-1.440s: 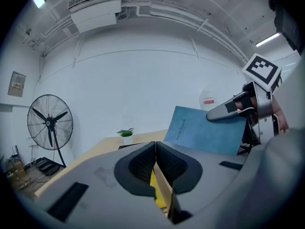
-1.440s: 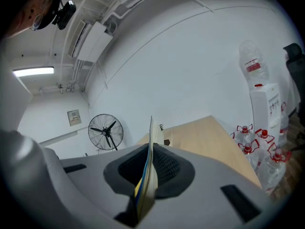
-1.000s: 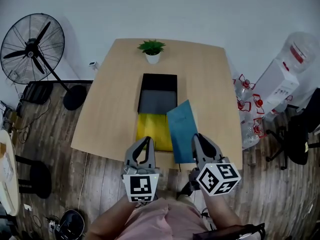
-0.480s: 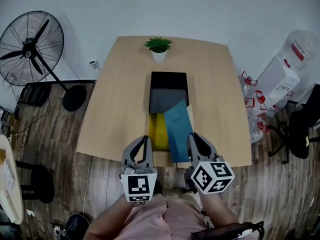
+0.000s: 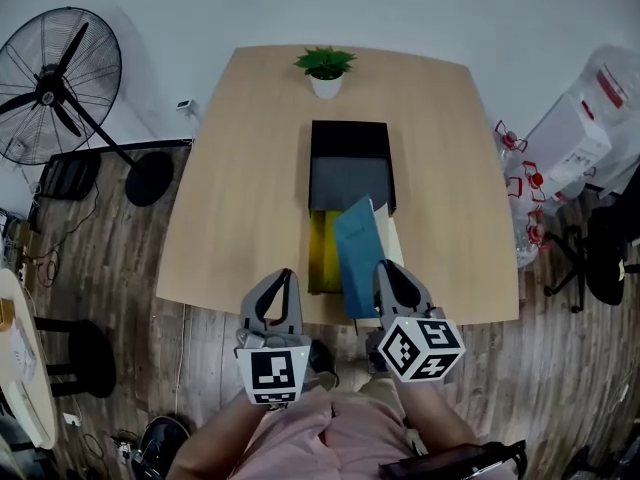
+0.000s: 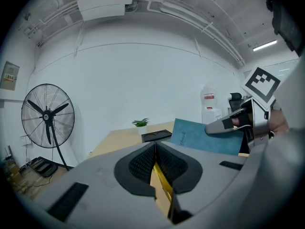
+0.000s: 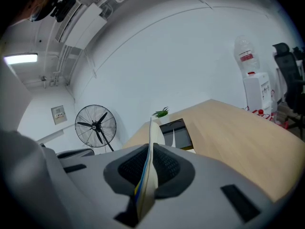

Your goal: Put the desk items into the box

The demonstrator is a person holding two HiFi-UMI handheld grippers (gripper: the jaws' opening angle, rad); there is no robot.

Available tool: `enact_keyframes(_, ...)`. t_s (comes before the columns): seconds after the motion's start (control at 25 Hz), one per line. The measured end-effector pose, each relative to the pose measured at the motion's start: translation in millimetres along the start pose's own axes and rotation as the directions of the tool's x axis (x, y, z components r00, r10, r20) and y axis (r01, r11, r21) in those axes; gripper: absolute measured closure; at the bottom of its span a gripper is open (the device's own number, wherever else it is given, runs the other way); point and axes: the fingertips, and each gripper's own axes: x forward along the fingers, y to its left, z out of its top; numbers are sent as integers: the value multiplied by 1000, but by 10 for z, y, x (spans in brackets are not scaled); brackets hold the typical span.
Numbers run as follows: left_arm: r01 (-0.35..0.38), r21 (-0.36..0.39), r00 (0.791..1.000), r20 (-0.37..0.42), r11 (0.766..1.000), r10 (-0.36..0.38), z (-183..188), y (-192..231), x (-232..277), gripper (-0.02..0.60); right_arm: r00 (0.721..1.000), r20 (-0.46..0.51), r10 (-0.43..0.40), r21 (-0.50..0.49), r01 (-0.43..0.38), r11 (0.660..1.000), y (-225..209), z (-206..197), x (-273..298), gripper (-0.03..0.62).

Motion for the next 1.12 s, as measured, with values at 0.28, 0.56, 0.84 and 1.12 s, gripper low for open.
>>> enact_keyframes(0.28,4,-16,999,-39,1000,-5,-171,94,72,568,999,-31,-18,29,19,999,-45,-163,163,565)
enact_keyframes(0.56,29,-44,997,-67,999,-32,-311,3,169,568,998,-57,-23,104,28,994,-232,-179,229,562)
enact_keyframes(0.84,37,-39,997,-73,999,-40,-294,-52,209,569,994,-93,-64,129,75,989,-462,-254,173,554)
enact_keyframes(1.12,36,-43,995,-97,998,-40,-348,-171,279,568,980,-191,-58,91,77,993,-652,-429,230,537)
